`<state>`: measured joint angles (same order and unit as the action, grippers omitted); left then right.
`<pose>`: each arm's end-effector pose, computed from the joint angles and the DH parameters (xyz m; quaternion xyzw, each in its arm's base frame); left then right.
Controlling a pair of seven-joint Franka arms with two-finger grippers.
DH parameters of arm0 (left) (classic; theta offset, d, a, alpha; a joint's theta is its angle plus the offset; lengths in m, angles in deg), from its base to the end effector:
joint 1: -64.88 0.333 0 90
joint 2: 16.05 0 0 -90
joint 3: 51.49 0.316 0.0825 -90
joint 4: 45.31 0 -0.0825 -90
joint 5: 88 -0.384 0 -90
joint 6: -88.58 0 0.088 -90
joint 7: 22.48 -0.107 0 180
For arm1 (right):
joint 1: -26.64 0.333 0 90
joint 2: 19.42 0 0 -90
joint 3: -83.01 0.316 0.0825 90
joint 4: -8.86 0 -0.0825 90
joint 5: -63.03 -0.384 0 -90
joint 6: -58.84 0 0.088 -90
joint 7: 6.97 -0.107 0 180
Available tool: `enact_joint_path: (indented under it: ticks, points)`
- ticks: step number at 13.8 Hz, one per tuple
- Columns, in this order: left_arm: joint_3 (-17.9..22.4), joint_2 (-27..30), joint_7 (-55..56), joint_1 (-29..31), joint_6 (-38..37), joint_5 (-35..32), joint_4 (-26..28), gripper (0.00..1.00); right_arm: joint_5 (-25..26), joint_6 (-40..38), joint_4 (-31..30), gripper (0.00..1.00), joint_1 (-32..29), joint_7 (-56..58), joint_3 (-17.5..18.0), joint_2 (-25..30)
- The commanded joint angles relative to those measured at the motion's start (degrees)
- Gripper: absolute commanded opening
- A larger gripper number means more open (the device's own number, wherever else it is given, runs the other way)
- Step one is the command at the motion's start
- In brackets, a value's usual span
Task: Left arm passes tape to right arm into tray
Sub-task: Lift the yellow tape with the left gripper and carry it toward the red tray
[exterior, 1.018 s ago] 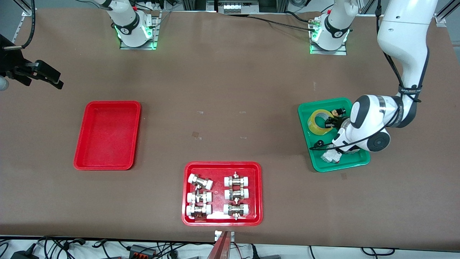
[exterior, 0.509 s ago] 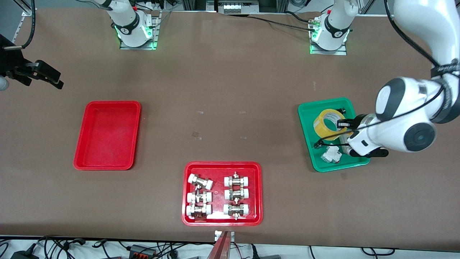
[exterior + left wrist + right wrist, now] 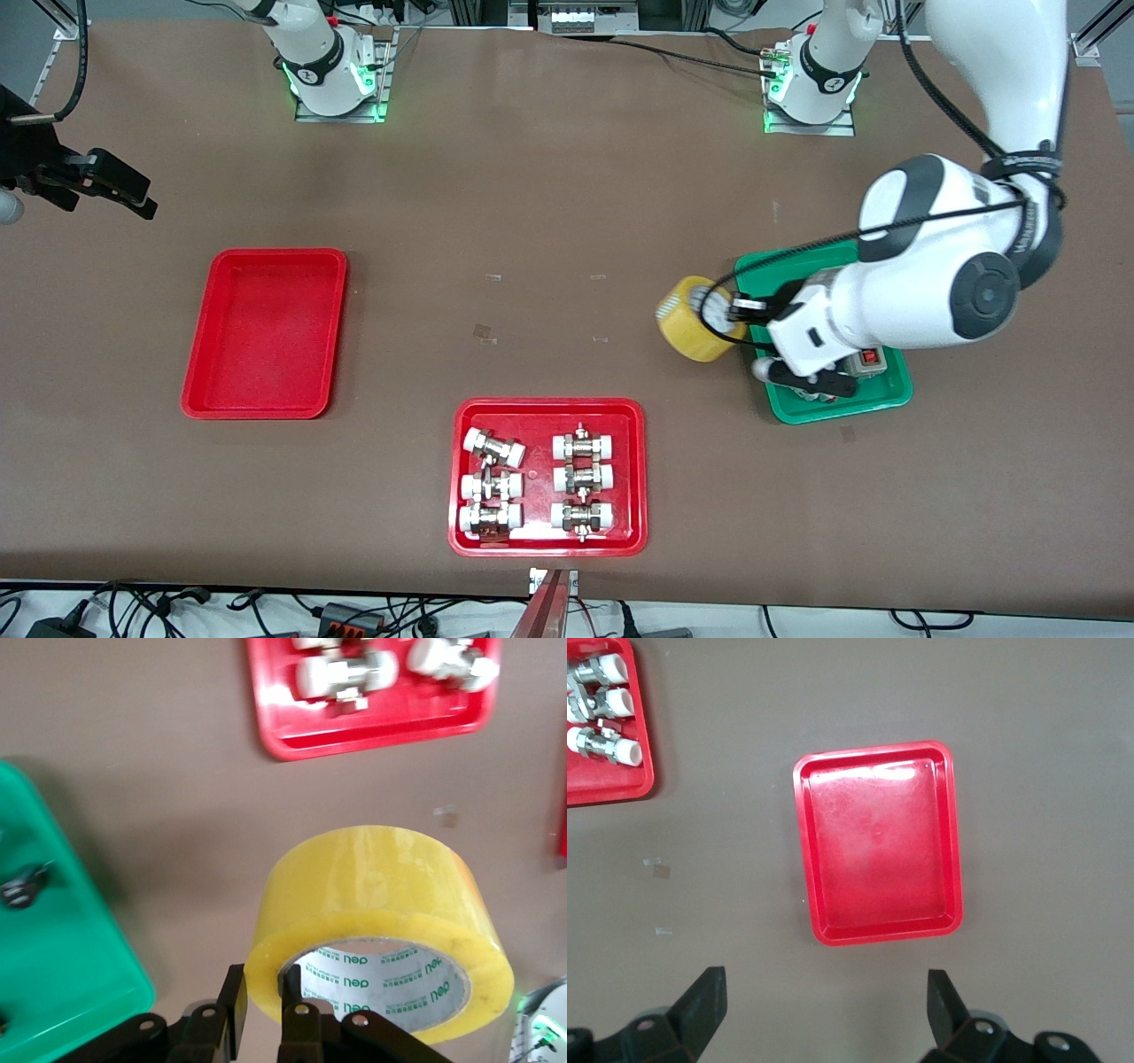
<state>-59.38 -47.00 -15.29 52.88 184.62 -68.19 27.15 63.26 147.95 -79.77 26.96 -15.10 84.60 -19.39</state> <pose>0.6550 -0.2491 0.4459 0.9743 -0.0722 -0.1065 0.1850 0.5529 0.0180 0.6347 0.9985 -0.0543 0.0046 0.0016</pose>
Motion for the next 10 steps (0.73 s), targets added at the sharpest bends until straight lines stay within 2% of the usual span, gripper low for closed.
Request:
enact_joint_path:
  ticks: [1,4,6,10]
  points:
    - [-0.11,-5.07,0.27,-5.21,8.77,4.34,-2.68,0.00,-0.58,-0.69,-0.40,1.00,-0.41,0.30,-0.01,-0.21]
    - [-0.11,-9.30,0.90,-12.33,24.94,10.50,-2.68,0.00,-0.75,-1.39,-0.48,1.00,-0.41,1.00,-0.01,-1.17]
    - [-0.11,-10.80,0.90,-16.90,29.19,12.52,-2.77,0.00,-3.29,-5.77,-0.57,1.00,-0.59,1.79,-0.19,-2.84]
    - [-1.25,-10.98,0.81,-20.60,30.70,12.88,-2.86,0.00,-15.49,-5.80,-0.57,1.00,-0.59,10.57,-0.19,-6.96]
